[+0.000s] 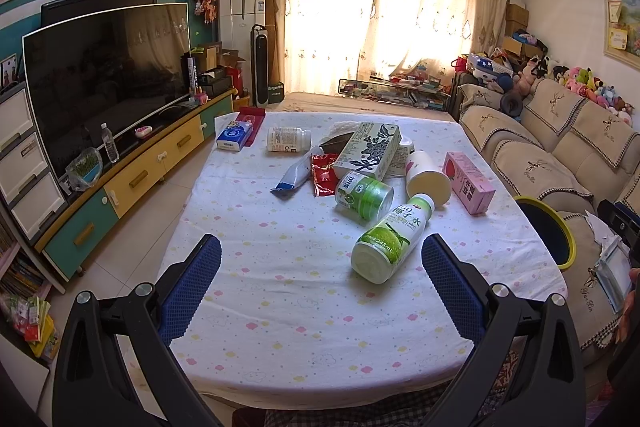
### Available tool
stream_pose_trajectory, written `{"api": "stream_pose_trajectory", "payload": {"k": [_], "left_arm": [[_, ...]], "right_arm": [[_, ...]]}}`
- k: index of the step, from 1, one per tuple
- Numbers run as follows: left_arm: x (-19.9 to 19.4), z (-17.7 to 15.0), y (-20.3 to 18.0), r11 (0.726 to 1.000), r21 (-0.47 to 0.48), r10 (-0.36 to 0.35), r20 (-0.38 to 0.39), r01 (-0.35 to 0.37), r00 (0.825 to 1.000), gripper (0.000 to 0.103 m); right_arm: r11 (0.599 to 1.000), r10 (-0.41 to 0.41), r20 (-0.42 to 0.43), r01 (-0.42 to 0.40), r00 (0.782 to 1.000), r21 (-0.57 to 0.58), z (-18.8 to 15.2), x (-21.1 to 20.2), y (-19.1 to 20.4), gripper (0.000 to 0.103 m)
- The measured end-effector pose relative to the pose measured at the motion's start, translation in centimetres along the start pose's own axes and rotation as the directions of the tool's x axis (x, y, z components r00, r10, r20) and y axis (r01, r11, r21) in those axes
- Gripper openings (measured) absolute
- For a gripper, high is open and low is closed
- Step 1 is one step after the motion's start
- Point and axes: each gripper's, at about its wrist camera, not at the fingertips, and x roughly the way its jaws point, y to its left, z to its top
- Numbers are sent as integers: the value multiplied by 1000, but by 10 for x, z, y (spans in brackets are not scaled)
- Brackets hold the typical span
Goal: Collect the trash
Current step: 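Grasp the pink carton with the right gripper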
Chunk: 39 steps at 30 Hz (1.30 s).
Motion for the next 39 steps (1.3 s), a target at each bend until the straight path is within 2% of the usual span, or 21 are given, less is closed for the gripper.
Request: {"api": "stream_pose_trajectory", "payload": {"k": [7,12,18,25,27,28,31,36,39], "left_arm": [[11,0,4,1000,1,6,-15,-6,1000,99],[22,0,7,1000,-7,10,-24,-10,1000,99],[43,-1,8,1000,-4,18,-32,-18,999,99],[71,-4,8,1000,12,4,-53,-4,999,99],[76,-5,8,1000,18,13,-55,-12,998,99],[79,-6,8,1000,20,14,-56,-13,998,99],[86,-7,10,1000,13,10,-66,-9,998,99],[99,-8,13,1000,-2,-1,-91,1,996,99],[105,-8,11,1000,-4,-8,-101,7,995,99]], "right_arm": [[1000,0,-18,0,1000,2,-4,8,3,97],[1000,3,-55,-3,999,-2,-7,32,5,97],[999,4,-105,-7,994,-33,-9,80,16,97],[999,-26,-158,19,987,-45,-3,155,21,96],[998,-45,-187,38,981,-40,-2,179,17,90],[999,-43,-205,37,978,-33,-1,189,15,82],[1000,-31,-271,29,962,-13,-2,219,8,71],[1000,-16,-317,15,948,-4,-2,244,7,63],[1000,-4,-327,4,945,0,1,252,7,46]]}}
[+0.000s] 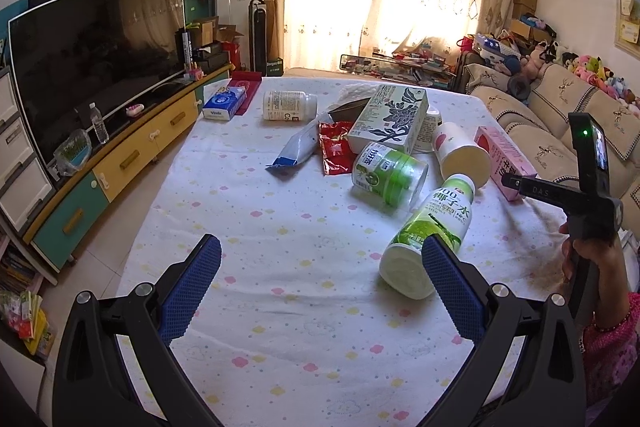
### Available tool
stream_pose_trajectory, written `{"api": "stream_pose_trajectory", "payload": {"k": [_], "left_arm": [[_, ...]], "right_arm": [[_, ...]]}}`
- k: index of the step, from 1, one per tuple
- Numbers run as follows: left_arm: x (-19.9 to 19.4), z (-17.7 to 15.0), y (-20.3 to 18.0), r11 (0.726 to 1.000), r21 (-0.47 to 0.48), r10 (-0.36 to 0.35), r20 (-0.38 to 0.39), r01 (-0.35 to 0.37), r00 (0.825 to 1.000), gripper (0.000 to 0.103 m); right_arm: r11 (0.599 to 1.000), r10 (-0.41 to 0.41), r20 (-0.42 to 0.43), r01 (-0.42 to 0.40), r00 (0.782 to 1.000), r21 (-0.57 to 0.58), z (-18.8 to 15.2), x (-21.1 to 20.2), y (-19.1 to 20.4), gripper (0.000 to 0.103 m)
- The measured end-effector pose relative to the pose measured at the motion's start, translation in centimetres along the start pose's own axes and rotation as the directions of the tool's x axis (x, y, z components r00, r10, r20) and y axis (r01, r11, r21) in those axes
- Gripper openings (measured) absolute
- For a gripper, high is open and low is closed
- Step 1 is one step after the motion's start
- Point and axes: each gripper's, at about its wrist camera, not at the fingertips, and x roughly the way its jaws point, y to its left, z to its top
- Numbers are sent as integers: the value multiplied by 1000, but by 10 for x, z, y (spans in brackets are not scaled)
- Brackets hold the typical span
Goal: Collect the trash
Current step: 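Grasp the pink carton with the right gripper, then carry the pink carton over the yellow bin and open the right gripper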
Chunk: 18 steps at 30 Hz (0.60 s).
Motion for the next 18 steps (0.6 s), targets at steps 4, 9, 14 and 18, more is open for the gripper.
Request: {"api": "stream_pose_trajectory", "payload": {"k": [4,9,14,18], "left_arm": [[1,0,-2,1000,8,-2,3,2,1000,99],[-2,1,-2,1000,2,-10,7,10,1000,99],[-3,0,-6,1000,12,-15,5,15,1000,99],[-5,0,-10,999,23,-25,10,25,1000,99]], "right_arm": [[1000,16,17,-15,1000,-13,3,-6,1,37],[999,39,84,-39,996,5,0,-41,-7,36],[996,64,145,-72,987,47,-6,-86,-26,36],[994,46,199,-64,979,86,-14,-123,-48,36]]}}
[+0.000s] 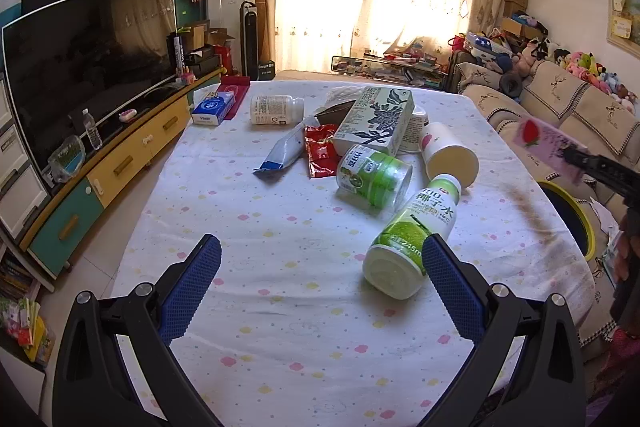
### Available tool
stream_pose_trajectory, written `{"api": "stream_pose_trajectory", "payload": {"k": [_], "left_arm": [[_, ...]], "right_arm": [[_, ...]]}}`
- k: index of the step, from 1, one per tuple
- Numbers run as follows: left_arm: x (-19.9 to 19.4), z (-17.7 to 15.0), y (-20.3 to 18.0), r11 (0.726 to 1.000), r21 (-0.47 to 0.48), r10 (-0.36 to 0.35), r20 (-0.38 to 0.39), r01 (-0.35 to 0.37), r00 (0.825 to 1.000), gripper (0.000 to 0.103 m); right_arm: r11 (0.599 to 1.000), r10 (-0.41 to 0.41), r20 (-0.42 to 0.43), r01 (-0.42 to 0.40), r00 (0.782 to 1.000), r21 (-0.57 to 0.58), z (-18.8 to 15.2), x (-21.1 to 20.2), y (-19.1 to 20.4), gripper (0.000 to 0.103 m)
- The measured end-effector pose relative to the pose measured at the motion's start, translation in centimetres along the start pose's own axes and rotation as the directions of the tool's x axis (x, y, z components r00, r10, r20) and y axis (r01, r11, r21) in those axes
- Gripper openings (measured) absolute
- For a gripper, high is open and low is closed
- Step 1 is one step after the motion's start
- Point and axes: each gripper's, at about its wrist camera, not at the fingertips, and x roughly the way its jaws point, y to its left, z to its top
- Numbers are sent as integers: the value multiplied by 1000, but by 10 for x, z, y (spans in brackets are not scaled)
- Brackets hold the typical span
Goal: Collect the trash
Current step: 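Carry the pink carton over the yellow bin and open the right gripper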
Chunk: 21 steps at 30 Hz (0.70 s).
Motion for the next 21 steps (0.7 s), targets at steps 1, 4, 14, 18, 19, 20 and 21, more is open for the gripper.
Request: {"api": "stream_pose_trajectory", "payload": {"k": [1,4,14,18,19,20,21], "left_arm": [[-1,0,-2,1000,3,-3,2,3,1000,99],[-1,0,-6,1000,12,-14,5,14,1000,99],[9,-4,-23,996,36,-78,-38,79,996,99],[20,-1,-31,994,51,-97,-64,100,993,99],[24,0,-34,992,55,-108,-70,112,992,99],[27,0,-35,991,59,-117,-75,121,990,99],[31,1,-38,989,65,-124,-79,129,989,99]], "right_arm": [[1000,-21,16,21,1000,8,1,-9,-7,36],[991,-132,46,130,990,30,-1,-24,-32,36],[919,-356,-149,375,922,122,-35,23,-127,36],[906,-384,-198,409,902,109,-45,45,-141,37],[904,-387,-212,414,897,102,-47,50,-142,37],[905,-386,-216,414,897,101,-48,52,-143,40],[905,-387,-213,414,897,99,-49,53,-143,42]]}}
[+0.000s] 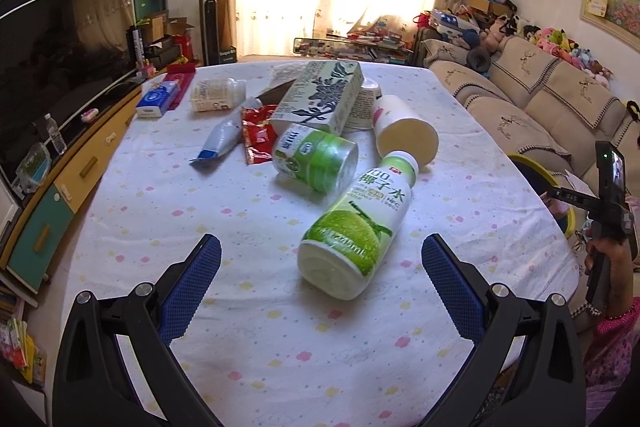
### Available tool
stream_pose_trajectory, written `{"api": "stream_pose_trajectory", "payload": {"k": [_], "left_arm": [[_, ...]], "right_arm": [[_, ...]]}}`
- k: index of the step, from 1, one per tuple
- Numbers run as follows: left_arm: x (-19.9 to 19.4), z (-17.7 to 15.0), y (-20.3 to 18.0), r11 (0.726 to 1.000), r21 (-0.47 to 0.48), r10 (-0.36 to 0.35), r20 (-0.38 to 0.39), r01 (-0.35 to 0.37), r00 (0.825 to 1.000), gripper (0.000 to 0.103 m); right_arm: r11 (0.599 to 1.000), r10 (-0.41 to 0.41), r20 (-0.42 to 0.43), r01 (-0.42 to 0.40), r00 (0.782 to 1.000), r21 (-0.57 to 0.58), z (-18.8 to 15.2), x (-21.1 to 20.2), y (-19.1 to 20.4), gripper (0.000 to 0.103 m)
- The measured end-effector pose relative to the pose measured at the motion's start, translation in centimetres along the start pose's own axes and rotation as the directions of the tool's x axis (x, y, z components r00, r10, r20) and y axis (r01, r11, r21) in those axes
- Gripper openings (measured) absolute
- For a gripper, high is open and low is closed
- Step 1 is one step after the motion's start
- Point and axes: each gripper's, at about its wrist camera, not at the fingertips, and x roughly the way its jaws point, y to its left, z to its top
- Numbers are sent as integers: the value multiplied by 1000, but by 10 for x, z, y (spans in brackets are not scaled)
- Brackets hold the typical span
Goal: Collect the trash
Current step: 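Carry the pink carton over the yellow bin and open the right gripper, then grasp the green coconut water bottle with the left gripper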
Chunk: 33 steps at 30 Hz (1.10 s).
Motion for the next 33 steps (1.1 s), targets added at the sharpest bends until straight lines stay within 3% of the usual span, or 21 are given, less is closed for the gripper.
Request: {"api": "stream_pose_trajectory", "payload": {"k": [2,10,18,21,25,33], "left_arm": [[9,3,-5,1000,20,-14,-12,14,1000,99],[51,24,-19,990,135,-36,-98,49,995,99],[86,43,-26,967,240,-24,-254,87,967,99],[98,46,-30,963,246,-26,-319,109,947,97],[114,49,-34,959,255,-14,-390,123,921,86],[126,53,-36,963,228,-39,-421,147,906,58]], "right_arm": [[1000,-5,13,5,1000,-6,-1,-1,2,47],[1000,6,19,-6,1000,-4,-1,-8,2,49],[1000,6,13,-6,1000,7,0,-8,0,50],[1000,11,7,-11,1000,7,0,-5,1,50],[1000,16,6,-16,1000,7,-1,-3,2,52],[999,21,-2,-21,1000,26,-4,2,-3,53]]}}
